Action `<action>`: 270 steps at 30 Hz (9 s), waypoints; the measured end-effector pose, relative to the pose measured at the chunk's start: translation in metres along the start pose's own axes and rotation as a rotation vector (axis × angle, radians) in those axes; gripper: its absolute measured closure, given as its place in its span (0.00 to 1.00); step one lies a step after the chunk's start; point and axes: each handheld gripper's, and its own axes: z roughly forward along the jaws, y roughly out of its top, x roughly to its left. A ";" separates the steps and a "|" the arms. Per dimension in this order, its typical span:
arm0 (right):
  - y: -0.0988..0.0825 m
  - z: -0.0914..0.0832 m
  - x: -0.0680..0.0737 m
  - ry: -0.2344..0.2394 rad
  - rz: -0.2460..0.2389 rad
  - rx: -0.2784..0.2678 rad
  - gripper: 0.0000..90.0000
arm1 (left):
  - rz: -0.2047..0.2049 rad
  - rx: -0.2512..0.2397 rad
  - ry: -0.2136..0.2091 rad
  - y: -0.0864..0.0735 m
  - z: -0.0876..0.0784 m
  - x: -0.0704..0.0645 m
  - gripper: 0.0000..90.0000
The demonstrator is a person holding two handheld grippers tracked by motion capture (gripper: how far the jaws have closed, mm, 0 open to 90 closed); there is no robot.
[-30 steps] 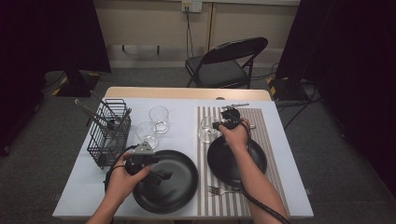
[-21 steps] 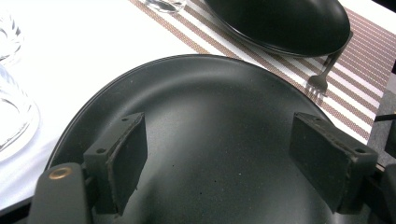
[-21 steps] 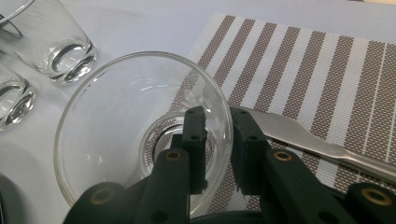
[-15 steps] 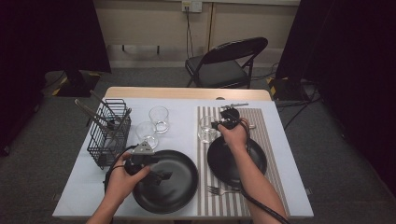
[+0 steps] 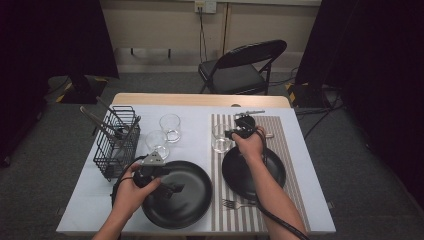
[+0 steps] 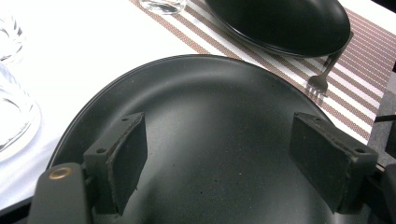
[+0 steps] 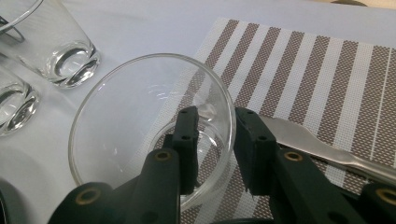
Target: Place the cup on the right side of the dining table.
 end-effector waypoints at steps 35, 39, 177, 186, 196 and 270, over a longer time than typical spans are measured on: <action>0.003 -0.006 -0.004 0.013 0.031 0.005 0.58 | 0.002 0.005 0.000 0.000 0.002 0.000 0.22; 0.004 -0.010 -0.005 0.014 0.038 0.006 0.54 | 0.004 0.004 -0.003 -0.001 0.001 0.000 0.22; -0.068 -0.092 0.004 0.149 -0.109 -0.004 0.23 | 0.005 0.007 0.007 0.003 0.003 0.001 0.22; -0.073 -0.095 0.003 0.156 -0.108 -0.010 0.23 | 0.004 0.007 0.005 0.003 0.003 0.001 0.22; -0.079 -0.098 -0.002 0.149 -0.102 -0.013 0.23 | 0.006 0.007 0.006 0.003 0.003 0.001 0.22; -0.134 -0.123 -0.026 0.076 -0.106 0.006 0.24 | 0.011 -0.001 -0.002 0.007 0.007 -0.001 0.22</action>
